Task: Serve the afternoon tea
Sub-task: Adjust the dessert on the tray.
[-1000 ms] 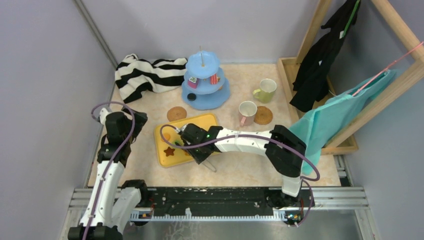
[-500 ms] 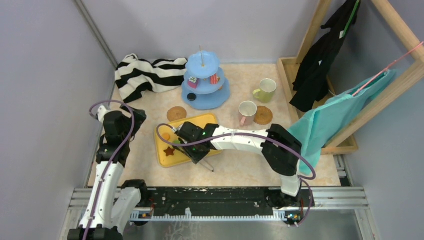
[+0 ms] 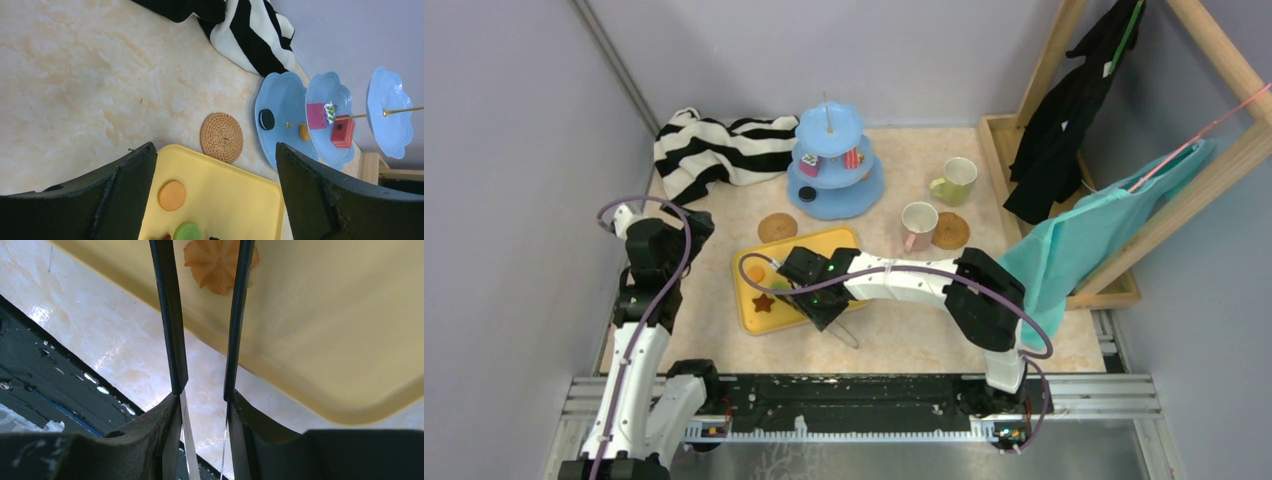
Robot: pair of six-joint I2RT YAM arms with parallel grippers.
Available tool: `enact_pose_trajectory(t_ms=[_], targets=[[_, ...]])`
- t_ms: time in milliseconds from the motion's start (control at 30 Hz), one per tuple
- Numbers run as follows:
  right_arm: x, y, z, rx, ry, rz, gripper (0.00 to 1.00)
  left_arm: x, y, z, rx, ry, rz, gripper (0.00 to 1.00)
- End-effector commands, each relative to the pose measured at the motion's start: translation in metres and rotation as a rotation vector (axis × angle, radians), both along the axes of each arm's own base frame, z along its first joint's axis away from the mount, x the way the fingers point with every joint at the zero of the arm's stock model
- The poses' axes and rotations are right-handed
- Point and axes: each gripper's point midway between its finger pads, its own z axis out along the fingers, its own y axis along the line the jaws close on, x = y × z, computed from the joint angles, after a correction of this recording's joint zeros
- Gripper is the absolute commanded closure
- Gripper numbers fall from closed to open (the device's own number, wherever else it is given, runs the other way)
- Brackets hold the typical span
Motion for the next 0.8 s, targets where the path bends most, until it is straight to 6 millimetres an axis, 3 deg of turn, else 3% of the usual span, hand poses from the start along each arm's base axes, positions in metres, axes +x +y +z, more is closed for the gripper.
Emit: enact_pose_trajectory(t_ms=[0,433,767], targets=[[-0.0010,0.0170,0.0274,0.061,-0.022,0.029,0.63,0.0057,0.0014,0.0241,0.030,-0.061,-0.003,0.06],[-0.0074,0.0101,0.0346,0.051,0.000,0.046,0.62,0.0082,0.0002,0.0266,0.033,-0.072,-0.012,0.06],[-0.0044,0.0178,0.0324,0.031,0.006,0.063,0.62,0.0092,-0.0007,0.0251,0.027,-0.076,-0.015,0.06]])
